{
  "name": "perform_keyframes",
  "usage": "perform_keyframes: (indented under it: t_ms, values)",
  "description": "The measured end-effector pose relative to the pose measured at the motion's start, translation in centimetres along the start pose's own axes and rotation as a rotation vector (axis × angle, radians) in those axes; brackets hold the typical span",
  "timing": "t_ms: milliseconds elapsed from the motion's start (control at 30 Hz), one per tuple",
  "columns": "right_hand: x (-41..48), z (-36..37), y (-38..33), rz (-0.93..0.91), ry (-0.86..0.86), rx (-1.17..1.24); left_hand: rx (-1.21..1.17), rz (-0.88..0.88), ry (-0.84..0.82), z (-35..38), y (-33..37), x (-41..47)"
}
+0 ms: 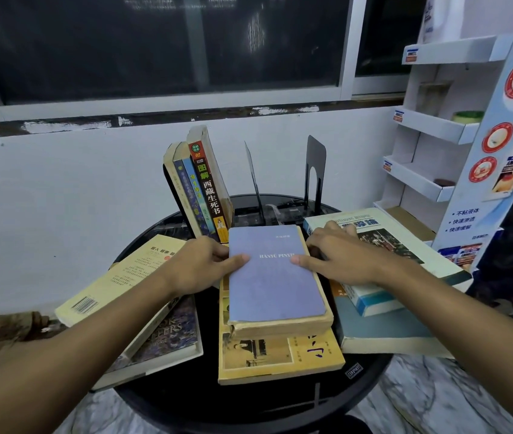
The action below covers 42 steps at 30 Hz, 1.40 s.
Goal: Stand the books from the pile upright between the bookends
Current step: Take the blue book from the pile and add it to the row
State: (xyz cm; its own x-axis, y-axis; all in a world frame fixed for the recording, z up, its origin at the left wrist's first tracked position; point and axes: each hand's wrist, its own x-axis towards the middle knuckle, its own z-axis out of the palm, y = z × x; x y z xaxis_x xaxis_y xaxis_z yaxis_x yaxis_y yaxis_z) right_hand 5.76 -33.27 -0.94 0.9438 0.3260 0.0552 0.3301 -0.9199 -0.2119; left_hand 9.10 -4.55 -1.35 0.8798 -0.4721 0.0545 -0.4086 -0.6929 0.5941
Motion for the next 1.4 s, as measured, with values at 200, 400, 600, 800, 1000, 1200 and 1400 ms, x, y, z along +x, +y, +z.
perform_keyframes:
  t_ms: [200, 400, 600, 800, 1000, 1200, 1400]
  values:
    - [-0.2, 0.4, 0.1, -0.006, 0.029, 0.049, -0.106, 0.009, 0.035, 0.1, 0.4, -0.6]
    - [-0.5, 0.2, 0.1, -0.020, 0.098, 0.080, -0.453, -0.017, 0.086, 0.5, 0.9, -1.4]
    - [-0.6, -0.1, 0.1, -0.043, 0.214, 0.127, -0.591, 0.047, 0.190, -0.1, 2.2, -2.1]
    - [0.4, -1.1, -0.8, -0.069, 0.501, 0.230, -0.611, 0.123, 0.419, -1.5, 3.5, -1.5]
    - [1.1, -1.2, -1.4, -0.096, 0.677, 0.227, -0.506, 0.187, 0.504, -2.2, 3.8, -1.3]
    - [1.4, -0.3, -1.9, -0.100, 0.743, 0.206, -0.521, 0.250, 0.573, -1.5, 2.8, -1.6]
    - [1.2, -0.3, -2.2, -0.080, 0.770, 0.167, -0.576, 0.277, 0.541, -1.2, 2.5, -2.1]
